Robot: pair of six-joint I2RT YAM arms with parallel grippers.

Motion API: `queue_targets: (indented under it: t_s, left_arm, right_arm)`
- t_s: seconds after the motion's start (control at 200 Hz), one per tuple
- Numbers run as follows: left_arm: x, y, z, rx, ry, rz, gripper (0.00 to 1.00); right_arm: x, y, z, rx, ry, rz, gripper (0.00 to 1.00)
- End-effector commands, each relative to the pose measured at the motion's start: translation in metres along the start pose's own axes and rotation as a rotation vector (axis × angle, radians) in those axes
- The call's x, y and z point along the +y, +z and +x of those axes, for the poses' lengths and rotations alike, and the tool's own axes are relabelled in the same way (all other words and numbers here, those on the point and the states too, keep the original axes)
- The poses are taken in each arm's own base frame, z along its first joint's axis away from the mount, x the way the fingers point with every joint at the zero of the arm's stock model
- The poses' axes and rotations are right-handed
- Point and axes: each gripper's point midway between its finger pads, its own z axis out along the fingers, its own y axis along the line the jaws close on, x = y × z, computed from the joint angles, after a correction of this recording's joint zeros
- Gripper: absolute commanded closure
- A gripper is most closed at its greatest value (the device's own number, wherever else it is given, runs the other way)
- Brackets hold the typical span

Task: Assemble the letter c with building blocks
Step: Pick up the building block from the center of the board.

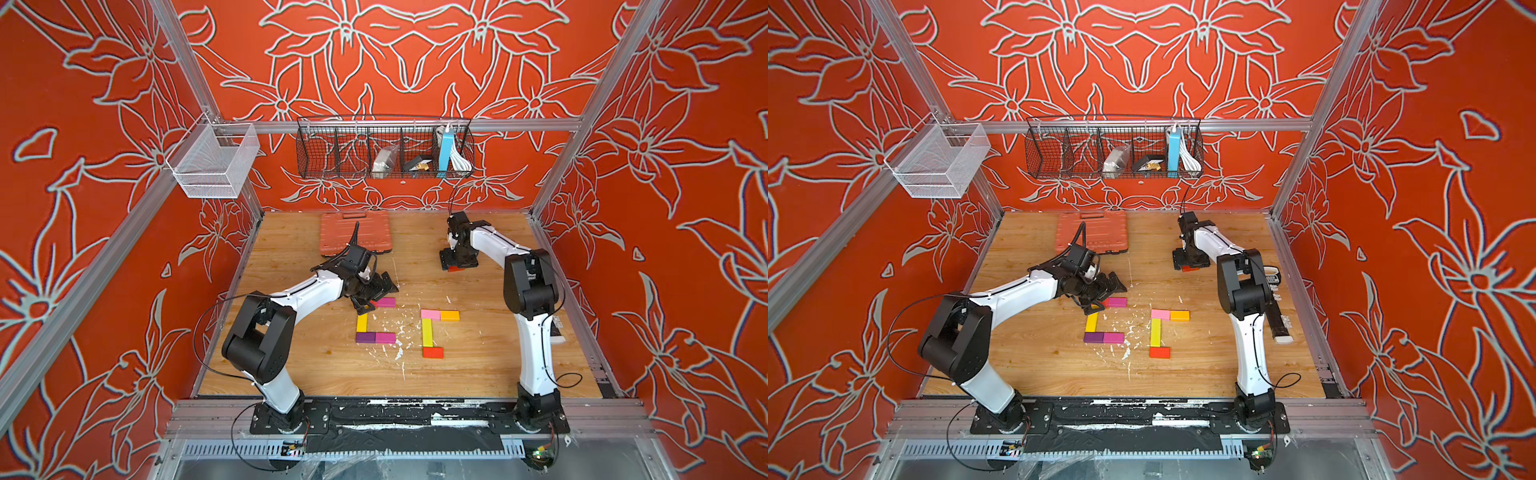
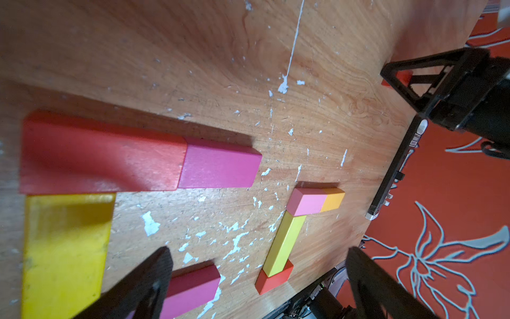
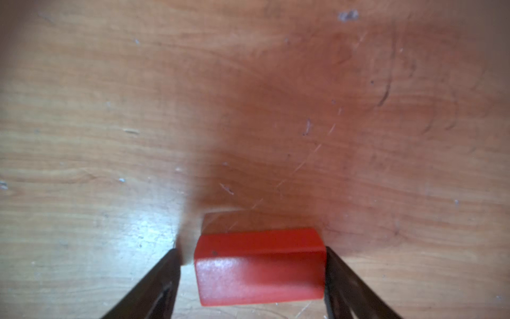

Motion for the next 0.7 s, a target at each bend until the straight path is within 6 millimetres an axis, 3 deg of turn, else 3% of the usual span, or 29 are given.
queue_targets:
  t_s: [0.0,0.205,0.42,0.515,0.691]
  left_arm:
    - [-0.005,-0.001,-0.004,-0.002,-0.005,0.017,0.02]
    - [-0.005,-0.003,-0.003,-0.005,-0.007,0.022,0.02]
    - [-0.003,-0.009,0.002,-0.012,-0.014,0.033,0.02]
    - [-0.002,-0.014,0.007,-0.017,-0.014,0.04,0.02]
    - [0.001,-0.024,0.022,-0.023,-0.016,0.059,0.02]
  right_arm:
    - [-0.007,0.012,0.009,0.048,0.014,0.019,0.27]
    - [-0.008,0.004,0.016,0.042,0.06,0.013,0.4]
    - [-0.009,-0.025,0.031,0.0,0.119,0.0,0.45]
    - [-0.008,-0.044,0.046,-0.018,0.144,-0.018,0.45]
    - [0.004,-0.074,0.092,-0.036,0.154,-0.04,0.46]
